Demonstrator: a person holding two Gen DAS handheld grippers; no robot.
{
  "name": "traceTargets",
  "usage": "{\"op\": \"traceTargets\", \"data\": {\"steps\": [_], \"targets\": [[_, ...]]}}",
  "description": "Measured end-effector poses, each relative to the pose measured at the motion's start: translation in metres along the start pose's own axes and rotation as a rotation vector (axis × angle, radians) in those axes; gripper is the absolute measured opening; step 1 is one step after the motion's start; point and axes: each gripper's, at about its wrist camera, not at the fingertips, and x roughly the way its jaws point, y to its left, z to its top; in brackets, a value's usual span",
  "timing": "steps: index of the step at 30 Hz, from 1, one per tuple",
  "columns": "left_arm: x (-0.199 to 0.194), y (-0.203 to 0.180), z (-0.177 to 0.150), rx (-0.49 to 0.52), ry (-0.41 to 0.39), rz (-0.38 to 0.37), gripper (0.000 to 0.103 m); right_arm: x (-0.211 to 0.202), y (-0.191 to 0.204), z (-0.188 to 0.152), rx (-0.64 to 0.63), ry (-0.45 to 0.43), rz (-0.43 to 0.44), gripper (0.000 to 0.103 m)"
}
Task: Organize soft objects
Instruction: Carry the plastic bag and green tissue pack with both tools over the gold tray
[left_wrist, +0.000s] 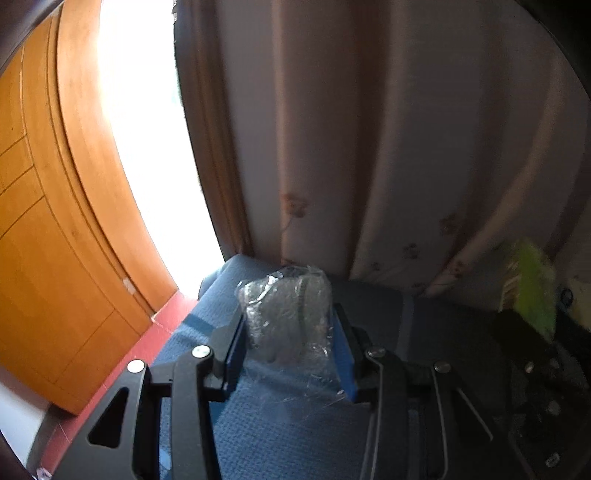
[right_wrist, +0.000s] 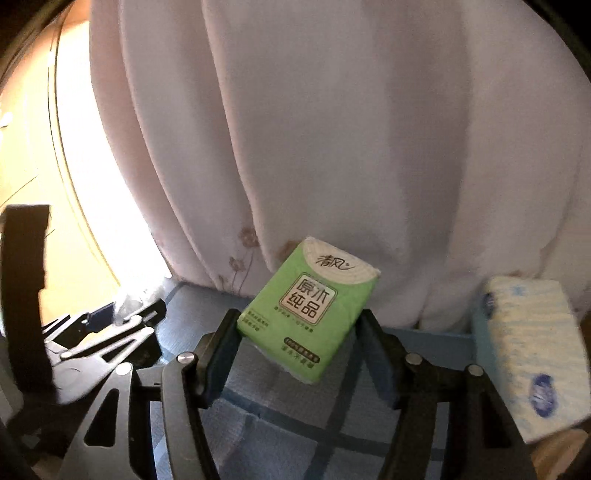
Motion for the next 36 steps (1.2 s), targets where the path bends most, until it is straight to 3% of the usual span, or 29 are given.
{"op": "traceTargets", "data": {"steps": [8, 14, 18, 36], "targets": [[-0.017, -0.017, -0.008, 0.048, -0.075, -0.037, 0.042, -0.048, -0.006, -0.008, -0.013, -0.153, -0.116, 0.065], [-0.032, -0.016, -0.013, 0.016, -0.133, -0.058, 0.042, -0.068, -0.015, -0.018, 0.002, -0.166, -0.131, 0.065], [-0.042, -0.016, -0.019, 0.003, -0.165, -0.063, 0.042, -0.060, -0.003, -0.024, 0.000, -0.173, -0.144, 0.065], [-0.066, -0.023, -0.037, 0.021, -0.207, -0.096, 0.042, -0.076, -0.004, -0.042, -0.014, -0.187, -0.176, 0.065]]}}
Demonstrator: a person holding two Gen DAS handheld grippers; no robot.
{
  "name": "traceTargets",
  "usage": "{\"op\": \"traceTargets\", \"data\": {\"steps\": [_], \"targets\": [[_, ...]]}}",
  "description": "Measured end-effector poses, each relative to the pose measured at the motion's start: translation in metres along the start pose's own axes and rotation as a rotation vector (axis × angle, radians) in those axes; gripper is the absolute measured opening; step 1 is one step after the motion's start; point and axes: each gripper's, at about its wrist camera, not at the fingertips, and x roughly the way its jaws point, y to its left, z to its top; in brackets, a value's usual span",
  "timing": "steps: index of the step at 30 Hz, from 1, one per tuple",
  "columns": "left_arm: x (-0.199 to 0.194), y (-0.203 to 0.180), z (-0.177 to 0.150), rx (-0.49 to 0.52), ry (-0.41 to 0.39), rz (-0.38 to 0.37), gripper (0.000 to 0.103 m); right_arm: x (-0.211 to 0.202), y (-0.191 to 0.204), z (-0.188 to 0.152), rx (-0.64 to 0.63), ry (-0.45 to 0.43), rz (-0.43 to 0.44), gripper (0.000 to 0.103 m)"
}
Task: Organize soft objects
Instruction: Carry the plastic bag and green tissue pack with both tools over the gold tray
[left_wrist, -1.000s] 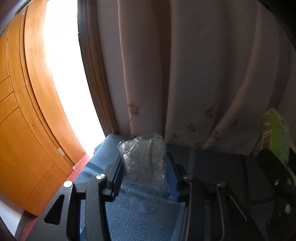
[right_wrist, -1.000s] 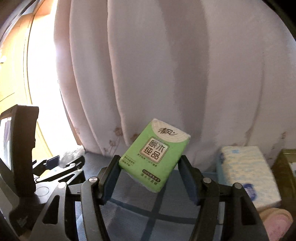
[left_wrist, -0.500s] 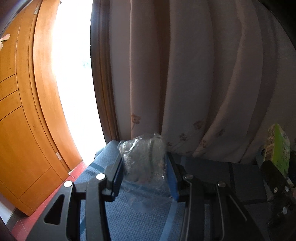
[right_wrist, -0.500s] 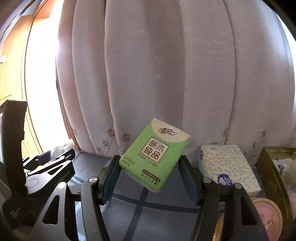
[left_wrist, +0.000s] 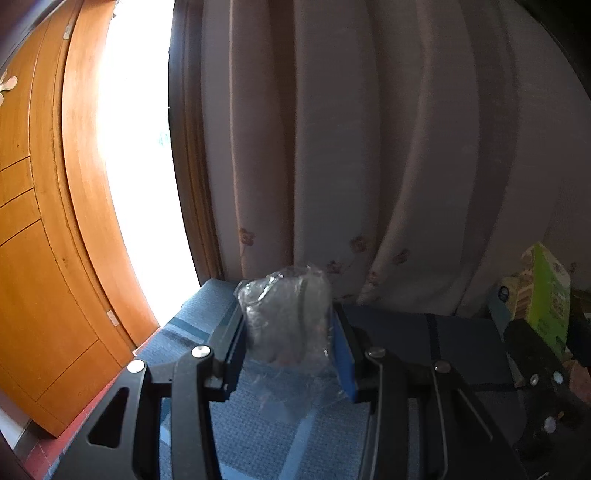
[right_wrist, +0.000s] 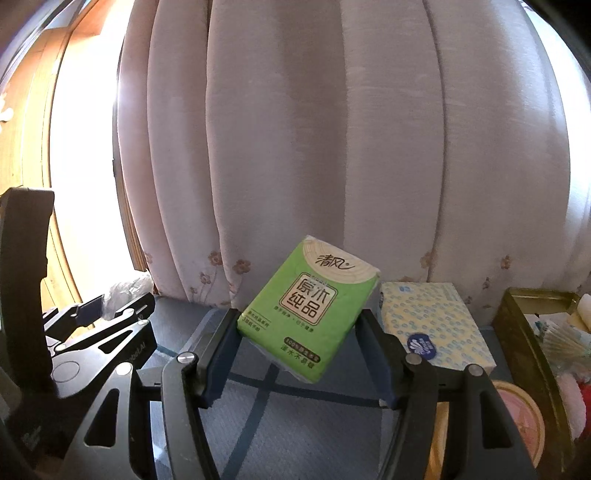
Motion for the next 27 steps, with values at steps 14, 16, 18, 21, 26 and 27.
{"op": "traceTargets", "data": {"steps": [14, 16, 18, 21, 26, 27], "targets": [[-0.015, -0.012, -0.012, 0.030, -0.040, -0.019, 0.042, -0.012, -0.015, -0.009, 0.002, 0.002, -0.008, 0.065], [-0.018, -0.014, -0.014, 0.029, -0.038, -0.028, 0.042, -0.014, -0.016, -0.009, 0.001, 0.002, -0.011, 0.065], [-0.022, -0.019, -0.016, 0.037, -0.048, -0.031, 0.042, -0.016, -0.017, -0.009, 0.003, 0.001, -0.013, 0.066], [-0.025, -0.024, -0.019, 0.049, -0.058, -0.035, 0.042, -0.019, -0.019, -0.008, 0.002, -0.001, -0.015, 0.066], [-0.033, -0.029, -0.025, 0.048, -0.063, -0.048, 0.042, -0.025, -0.022, -0.007, -0.004, -0.004, -0.020, 0.066], [-0.034, -0.029, -0.025, 0.047, -0.062, -0.049, 0.042, -0.027, -0.023, -0.007, -0.004, -0.004, -0.022, 0.066]]}}
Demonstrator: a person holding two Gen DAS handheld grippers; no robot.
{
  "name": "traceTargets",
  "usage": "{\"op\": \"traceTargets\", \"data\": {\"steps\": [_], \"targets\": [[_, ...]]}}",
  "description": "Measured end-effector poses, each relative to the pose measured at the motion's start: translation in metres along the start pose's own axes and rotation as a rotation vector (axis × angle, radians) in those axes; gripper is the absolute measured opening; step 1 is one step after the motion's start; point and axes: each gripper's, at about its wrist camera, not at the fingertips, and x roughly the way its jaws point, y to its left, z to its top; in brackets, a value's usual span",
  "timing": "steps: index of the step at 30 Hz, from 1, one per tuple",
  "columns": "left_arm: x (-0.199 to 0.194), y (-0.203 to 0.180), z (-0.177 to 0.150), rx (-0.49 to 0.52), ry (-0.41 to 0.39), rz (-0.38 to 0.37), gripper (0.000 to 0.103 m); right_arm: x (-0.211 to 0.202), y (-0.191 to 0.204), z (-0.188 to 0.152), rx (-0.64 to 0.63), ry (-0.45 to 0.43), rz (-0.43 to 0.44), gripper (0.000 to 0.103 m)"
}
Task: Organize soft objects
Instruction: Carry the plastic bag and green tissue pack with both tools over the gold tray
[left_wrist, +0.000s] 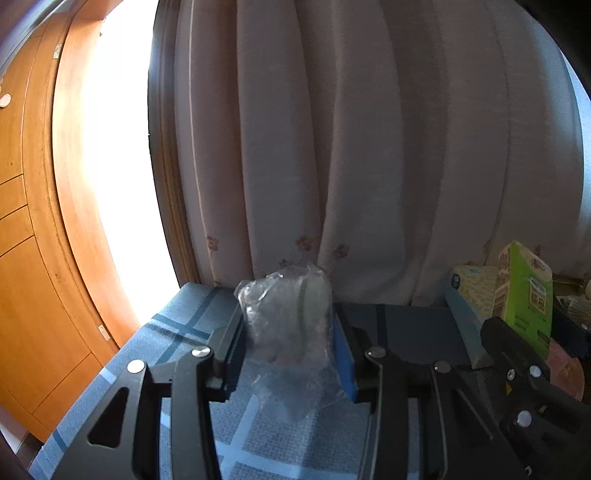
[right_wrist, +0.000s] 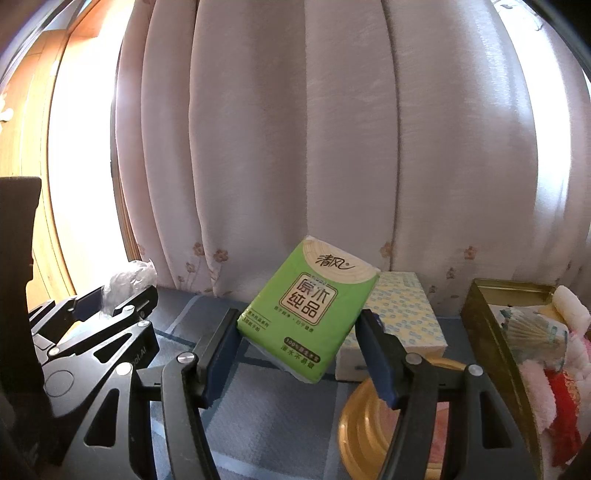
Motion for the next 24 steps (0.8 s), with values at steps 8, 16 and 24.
{"op": "traceTargets", "data": {"steps": [8, 16, 24], "targets": [[-0.014, -0.010, -0.004, 0.001, -0.008, -0.016, 0.042, -0.013, -0.014, -0.003, 0.006, -0.007, -0.021, 0.066], [-0.027, -0.020, -0.008, 0.004, -0.014, -0.030, 0.042, -0.031, -0.029, -0.006, 0.001, -0.032, -0.059, 0.065], [-0.037, -0.031, -0.011, 0.018, -0.015, -0.042, 0.042, -0.048, -0.038, -0.007, -0.013, -0.065, -0.093, 0.065]]}}
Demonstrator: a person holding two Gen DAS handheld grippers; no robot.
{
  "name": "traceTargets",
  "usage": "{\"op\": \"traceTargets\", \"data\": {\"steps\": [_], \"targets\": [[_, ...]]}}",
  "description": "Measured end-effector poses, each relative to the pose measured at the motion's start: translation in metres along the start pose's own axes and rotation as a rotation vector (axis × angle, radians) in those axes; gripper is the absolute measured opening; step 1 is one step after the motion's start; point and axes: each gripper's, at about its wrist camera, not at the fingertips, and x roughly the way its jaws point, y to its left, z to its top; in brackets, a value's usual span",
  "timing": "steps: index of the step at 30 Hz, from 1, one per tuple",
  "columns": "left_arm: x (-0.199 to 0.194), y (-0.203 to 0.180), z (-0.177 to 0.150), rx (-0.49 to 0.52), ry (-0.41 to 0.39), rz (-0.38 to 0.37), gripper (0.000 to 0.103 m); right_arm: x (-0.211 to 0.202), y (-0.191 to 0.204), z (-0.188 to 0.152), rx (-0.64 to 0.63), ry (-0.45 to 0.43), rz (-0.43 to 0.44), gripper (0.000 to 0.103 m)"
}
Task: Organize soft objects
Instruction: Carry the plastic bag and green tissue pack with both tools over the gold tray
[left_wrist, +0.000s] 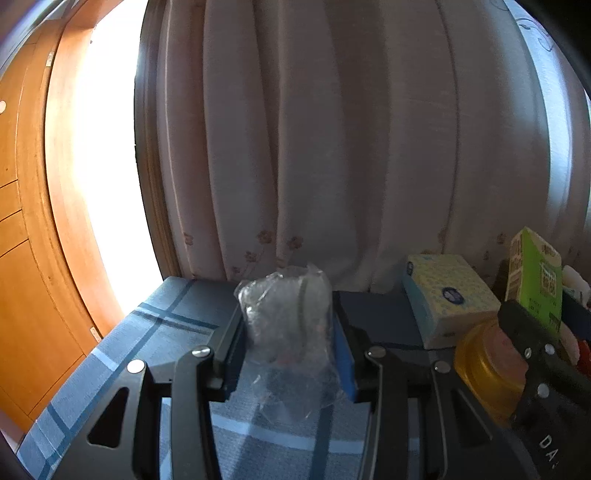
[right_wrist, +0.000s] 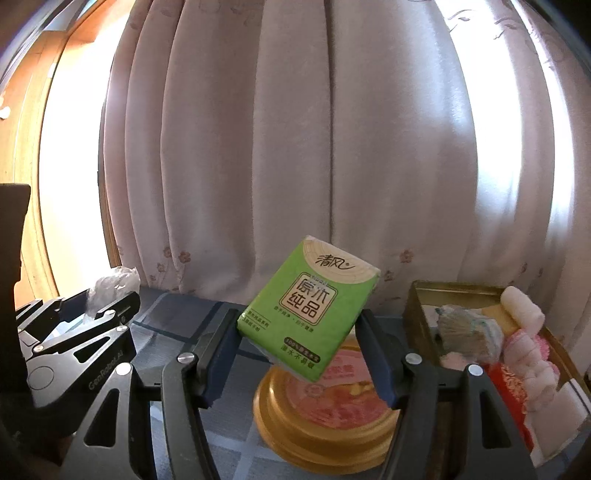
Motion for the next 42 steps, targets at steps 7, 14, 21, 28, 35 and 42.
{"op": "traceTargets", "data": {"steps": [7, 14, 21, 28, 35, 42], "targets": [[-0.010, -0.014, -0.005, 0.013, 0.001, -0.023, 0.042, -0.013, -0.012, -0.004, 0.001, -0.025, -0.016, 0.066], [-0.018, -0.033, -0.008, 0.029, 0.008, -0.043, 0.042, -0.021, -0.026, -0.008, 0.020, -0.033, -0.029, 0.066], [-0.025, -0.050, -0.011, 0.038, 0.020, -0.071, 0.042, -0.028, -0.038, -0.010, 0.029, -0.037, -0.036, 0.066], [-0.031, -0.066, -0.013, 0.048, 0.024, -0.102, 0.042, -0.035, -0.054, -0.012, 0.046, -0.041, -0.056, 0.066], [-0.035, -0.086, -0.014, 0.052, 0.031, -0.139, 0.042, -0.043, -0.071, -0.015, 0.047, -0.043, -0.078, 0.066], [-0.042, -0.107, -0.015, 0.065, 0.033, -0.177, 0.042, -0.049, -0.097, -0.018, 0.060, -0.040, -0.110, 0.066]]}}
